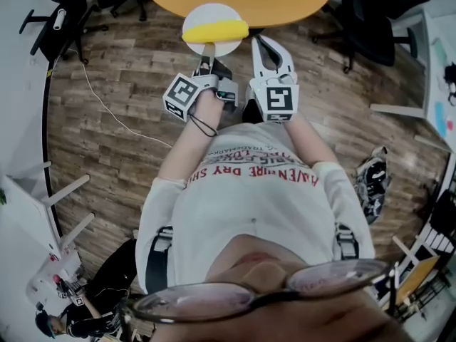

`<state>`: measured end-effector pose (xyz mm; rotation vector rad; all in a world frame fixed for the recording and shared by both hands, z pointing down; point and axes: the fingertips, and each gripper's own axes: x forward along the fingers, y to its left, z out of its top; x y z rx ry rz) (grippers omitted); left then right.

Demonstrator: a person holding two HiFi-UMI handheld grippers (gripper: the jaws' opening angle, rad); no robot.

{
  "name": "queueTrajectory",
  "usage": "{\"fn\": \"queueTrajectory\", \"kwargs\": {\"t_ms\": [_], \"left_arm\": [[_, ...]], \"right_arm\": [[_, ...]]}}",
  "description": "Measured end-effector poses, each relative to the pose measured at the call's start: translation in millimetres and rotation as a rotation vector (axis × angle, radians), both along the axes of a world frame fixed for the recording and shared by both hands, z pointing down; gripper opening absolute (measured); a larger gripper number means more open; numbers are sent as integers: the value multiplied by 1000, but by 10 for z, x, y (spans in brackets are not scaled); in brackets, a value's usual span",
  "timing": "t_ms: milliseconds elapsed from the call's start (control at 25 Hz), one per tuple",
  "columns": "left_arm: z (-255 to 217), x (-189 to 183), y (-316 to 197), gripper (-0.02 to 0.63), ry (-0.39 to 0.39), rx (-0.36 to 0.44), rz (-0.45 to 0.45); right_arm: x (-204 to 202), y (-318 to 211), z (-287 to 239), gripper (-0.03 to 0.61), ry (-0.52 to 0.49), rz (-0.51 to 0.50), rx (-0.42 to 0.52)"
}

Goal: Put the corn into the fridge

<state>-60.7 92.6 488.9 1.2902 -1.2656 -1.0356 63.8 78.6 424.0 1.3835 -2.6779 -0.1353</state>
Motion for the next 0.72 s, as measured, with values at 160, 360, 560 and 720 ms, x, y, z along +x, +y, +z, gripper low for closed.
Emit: {"fn": "queueTrajectory", "kwargs": {"t_ms": [160,360,560,720], "left_arm": [[19,83,-628,44,8,-18,-14],[-35,147,-1233,44,4,6,-31],[-56,199,-1820,44,7,35,-46],[-49,218,-2156,44,5,26,-35]], "right_arm": [[73,-687,-47,29,-15,-13,-8],[129,-1301,-76,29,-5,-42,3],[158,-1858,-60,29,13,-70,14],[155,-2201,-64,29,2,-60,8]]}}
